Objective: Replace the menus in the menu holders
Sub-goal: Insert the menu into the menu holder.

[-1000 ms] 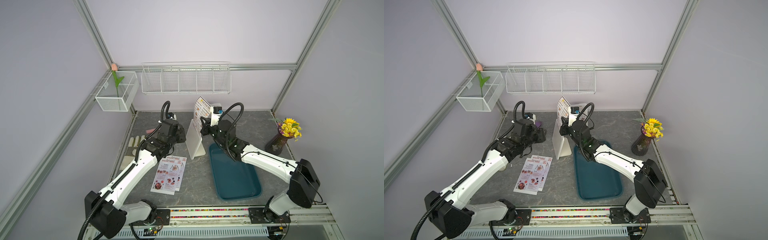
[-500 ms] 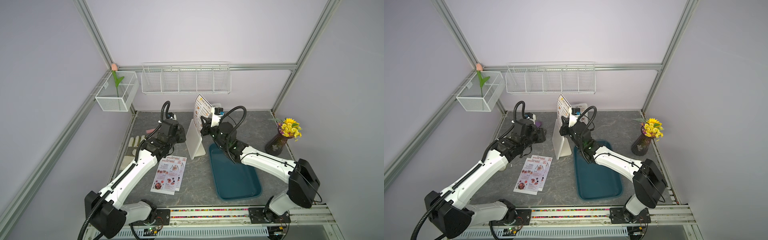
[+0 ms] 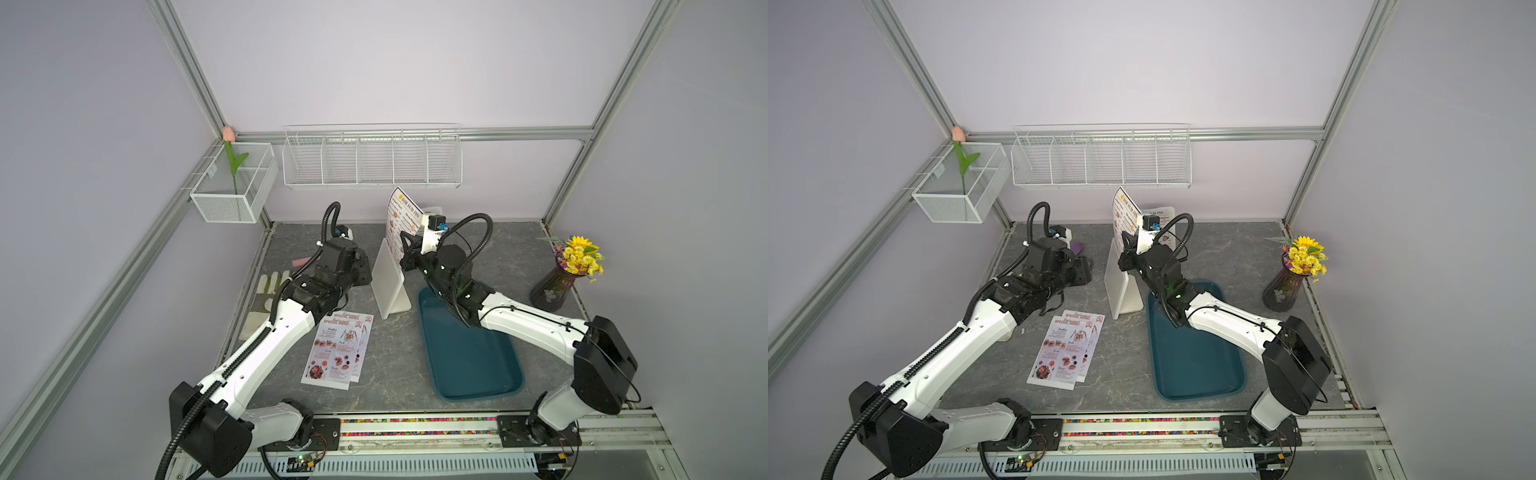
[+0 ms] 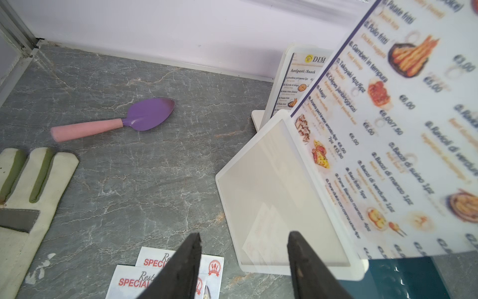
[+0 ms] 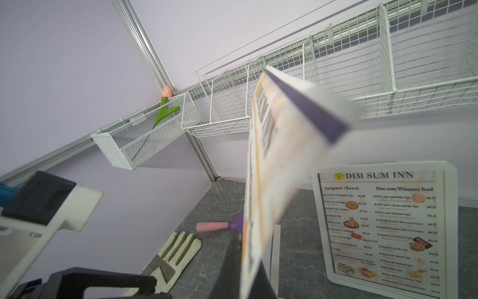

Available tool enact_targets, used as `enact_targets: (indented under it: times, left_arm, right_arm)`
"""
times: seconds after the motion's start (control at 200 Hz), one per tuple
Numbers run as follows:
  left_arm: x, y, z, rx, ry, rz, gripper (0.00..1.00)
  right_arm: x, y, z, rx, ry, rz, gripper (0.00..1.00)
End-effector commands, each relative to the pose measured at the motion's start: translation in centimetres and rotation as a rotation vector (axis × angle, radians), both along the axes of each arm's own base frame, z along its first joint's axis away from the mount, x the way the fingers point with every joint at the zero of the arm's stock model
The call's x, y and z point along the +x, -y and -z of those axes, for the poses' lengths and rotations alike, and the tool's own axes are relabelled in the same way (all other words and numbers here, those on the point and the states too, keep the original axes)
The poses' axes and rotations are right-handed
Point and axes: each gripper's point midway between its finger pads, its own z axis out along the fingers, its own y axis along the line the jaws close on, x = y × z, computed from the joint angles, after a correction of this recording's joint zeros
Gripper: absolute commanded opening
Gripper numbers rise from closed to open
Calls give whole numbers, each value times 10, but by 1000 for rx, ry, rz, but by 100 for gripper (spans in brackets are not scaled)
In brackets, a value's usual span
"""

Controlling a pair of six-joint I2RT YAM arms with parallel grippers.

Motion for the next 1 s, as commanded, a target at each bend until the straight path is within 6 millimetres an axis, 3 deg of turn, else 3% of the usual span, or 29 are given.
enact_targets:
  times: [0.0,0.895,0.995]
  left_arm:
    - [1,-3,-7,-7,18,-13,56]
    - [1,-3,-4,-9,17,-15,56]
    - [1,-3,-6,-10,20,-14,56]
  right_arm:
    - [-3,-3,2,-7,18,-11,7]
    - [-10,-4,13,26,41,-18,7]
    - [-12,-4,12,29,43,-20,10]
